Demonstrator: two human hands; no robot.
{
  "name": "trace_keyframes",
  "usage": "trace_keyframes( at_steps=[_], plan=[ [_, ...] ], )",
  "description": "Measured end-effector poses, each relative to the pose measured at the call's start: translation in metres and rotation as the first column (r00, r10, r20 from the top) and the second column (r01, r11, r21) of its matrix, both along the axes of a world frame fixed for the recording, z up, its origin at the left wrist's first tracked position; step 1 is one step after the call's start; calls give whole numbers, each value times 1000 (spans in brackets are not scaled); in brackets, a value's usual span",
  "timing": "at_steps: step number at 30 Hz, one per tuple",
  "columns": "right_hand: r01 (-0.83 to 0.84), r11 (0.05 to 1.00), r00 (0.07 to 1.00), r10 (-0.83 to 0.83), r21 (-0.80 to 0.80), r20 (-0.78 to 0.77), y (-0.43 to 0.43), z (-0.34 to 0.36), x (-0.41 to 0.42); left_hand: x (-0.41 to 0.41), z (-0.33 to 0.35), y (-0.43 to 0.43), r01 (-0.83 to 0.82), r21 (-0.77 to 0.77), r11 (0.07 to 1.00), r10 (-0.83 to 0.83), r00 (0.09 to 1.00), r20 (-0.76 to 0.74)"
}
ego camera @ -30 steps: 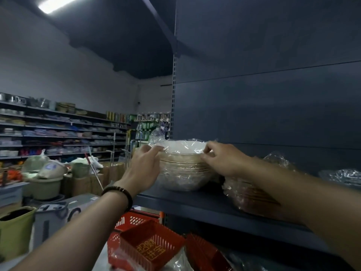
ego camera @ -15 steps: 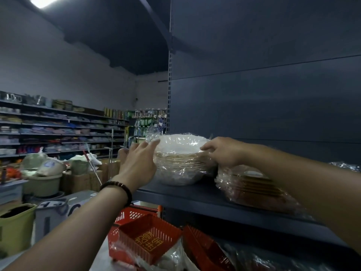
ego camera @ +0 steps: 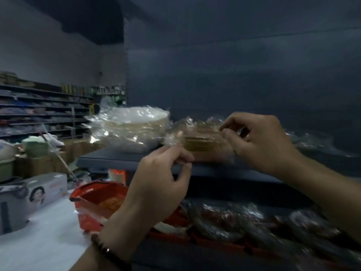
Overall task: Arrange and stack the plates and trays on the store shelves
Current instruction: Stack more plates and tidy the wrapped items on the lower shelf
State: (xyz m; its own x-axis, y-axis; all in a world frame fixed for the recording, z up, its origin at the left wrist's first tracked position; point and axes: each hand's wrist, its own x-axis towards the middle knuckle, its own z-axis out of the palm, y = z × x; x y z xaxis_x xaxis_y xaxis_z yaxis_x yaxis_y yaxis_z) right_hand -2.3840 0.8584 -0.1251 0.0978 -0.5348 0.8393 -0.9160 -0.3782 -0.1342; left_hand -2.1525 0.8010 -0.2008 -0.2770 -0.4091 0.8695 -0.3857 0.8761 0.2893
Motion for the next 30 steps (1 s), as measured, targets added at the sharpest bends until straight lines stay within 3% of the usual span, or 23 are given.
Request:
trace_keyframes(
  at_steps=[4,9,14,19,23,26,30],
  plan=[
    [85,996,996,-86,6,37,49,-46,-54,-58,-48,14,105,67,992,-109,992,67],
    [227,959,953,-255,170,166,86,-115,-127,-130,-108,21,150,262,953,-189,973,132],
    [407,846,806,-510,343,300,112,-195,-197,-200,-155,28,206,427,881,-299,940,164],
    [417,752,669,-634,511,388,128,-274,-239,-277,-184,27,247,464,851,-375,903,207],
    [485,765,572,-644,423,508,127,-292,-276,-329,-194,29,296,447,844,-418,885,204],
    [556,723,517,-688,411,510,118,-292,-301,-358,-201,29,311,446,839,-434,877,206],
    [645,685,531,-720,338,446,104,-299,-328,-385,-209,26,305,456,836,-436,874,215]
  ],
)
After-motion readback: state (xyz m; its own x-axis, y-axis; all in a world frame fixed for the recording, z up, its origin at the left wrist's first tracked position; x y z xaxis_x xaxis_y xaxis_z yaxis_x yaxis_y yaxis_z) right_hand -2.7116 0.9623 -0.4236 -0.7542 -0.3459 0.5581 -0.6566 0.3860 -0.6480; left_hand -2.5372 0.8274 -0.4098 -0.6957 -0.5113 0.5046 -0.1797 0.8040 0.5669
